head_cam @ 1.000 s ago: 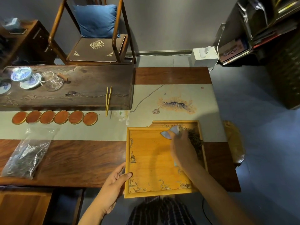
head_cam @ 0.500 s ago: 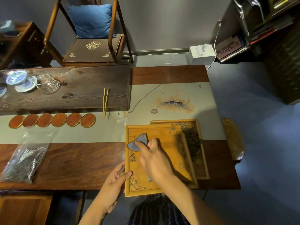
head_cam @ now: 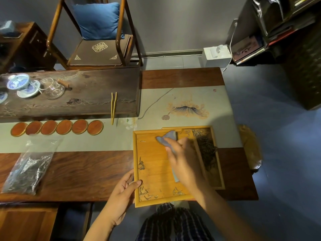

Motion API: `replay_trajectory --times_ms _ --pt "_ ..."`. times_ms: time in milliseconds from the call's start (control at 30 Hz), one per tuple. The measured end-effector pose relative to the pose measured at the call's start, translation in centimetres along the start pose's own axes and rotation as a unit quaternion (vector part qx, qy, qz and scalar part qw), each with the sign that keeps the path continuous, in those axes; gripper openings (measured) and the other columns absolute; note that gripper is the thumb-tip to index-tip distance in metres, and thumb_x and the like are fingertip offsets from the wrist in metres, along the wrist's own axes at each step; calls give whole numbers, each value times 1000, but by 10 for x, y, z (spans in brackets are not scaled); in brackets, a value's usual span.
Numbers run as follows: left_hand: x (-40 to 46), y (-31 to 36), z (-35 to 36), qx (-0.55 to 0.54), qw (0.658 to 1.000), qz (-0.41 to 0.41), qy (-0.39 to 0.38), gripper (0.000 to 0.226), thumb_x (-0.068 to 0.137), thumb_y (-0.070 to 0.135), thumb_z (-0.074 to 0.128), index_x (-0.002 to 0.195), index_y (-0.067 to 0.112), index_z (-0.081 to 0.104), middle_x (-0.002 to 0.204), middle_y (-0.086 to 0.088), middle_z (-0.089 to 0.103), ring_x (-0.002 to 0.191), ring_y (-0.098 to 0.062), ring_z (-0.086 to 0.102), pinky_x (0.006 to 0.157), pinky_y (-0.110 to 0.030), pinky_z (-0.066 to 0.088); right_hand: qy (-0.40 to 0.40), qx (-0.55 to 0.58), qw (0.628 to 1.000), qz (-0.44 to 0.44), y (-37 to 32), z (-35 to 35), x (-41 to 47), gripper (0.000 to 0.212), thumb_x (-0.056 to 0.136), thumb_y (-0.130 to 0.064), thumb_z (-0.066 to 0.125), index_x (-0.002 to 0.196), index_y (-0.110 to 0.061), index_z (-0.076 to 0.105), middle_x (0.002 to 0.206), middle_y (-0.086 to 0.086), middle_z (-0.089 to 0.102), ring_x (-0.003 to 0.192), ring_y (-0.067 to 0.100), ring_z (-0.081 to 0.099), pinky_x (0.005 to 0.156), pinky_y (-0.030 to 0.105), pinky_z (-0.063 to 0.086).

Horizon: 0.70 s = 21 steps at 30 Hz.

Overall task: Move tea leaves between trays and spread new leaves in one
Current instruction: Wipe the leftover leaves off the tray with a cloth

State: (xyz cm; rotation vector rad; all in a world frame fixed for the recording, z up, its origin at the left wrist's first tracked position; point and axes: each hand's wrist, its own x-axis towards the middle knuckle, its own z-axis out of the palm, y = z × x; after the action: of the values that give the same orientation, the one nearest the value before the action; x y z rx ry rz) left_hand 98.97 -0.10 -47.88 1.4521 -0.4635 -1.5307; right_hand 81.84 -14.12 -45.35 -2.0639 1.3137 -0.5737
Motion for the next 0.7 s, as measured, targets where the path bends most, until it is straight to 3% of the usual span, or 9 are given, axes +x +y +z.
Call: replay_trajectory --times_ms 67,133,267,367,533,700 --pt "3 1 3 -1 1000 2 2 45 87 11 59 132 16 56 121 -16 70 108 -33 68 82 -34 59 -32 19 999 -20 -26 12 -10 35 97 -27 50 131 -27 54 103 -2 42 73 11 49 63 16 41" --pt "5 3 5 -1 1000 7 4 42 90 11 58 131 17 57 122 -20 68 111 -37 66 88 -45 57 -85 11 996 -16 -46 27 -20 36 99 -30 43 135 -29 48 114 2 44 79 18 57 69 30 51" --pt "6 0 3 15 1000 19 13 36 96 6 51 129 18 59 125 -21 65 117 -37 61 100 -54 45 -128 -2 992 -18 -61 42 -35 37 98 -23 42 133 -30 44 119 5 43 89 28 60 72 40 53" --pt "3 -1 2 15 1000 19 17 35 95 8 52 128 18 60 124 -20 66 115 -35 63 99 -52 47 -134 -26 990 -22 -59 44 -36 40 97 -22 43 135 -31 42 120 6 42 91 28 59 73 41 54" --pt "1 0 2 -30 999 14 13 47 89 10 57 135 10 52 124 -23 66 112 -37 65 81 -41 59 -80 -67 994 11 -39 37 -25 37 98 -26 41 135 -29 45 116 6 44 77 25 62 68 35 55" --pt "-1 3 -4 -13 1000 17 18 49 87 12 57 136 11 51 124 -17 67 114 -36 64 83 -35 59 -20 -24 998 61 9 11 -8 34 97 -28 47 130 -25 55 108 5 51 90 16 52 72 25 43"
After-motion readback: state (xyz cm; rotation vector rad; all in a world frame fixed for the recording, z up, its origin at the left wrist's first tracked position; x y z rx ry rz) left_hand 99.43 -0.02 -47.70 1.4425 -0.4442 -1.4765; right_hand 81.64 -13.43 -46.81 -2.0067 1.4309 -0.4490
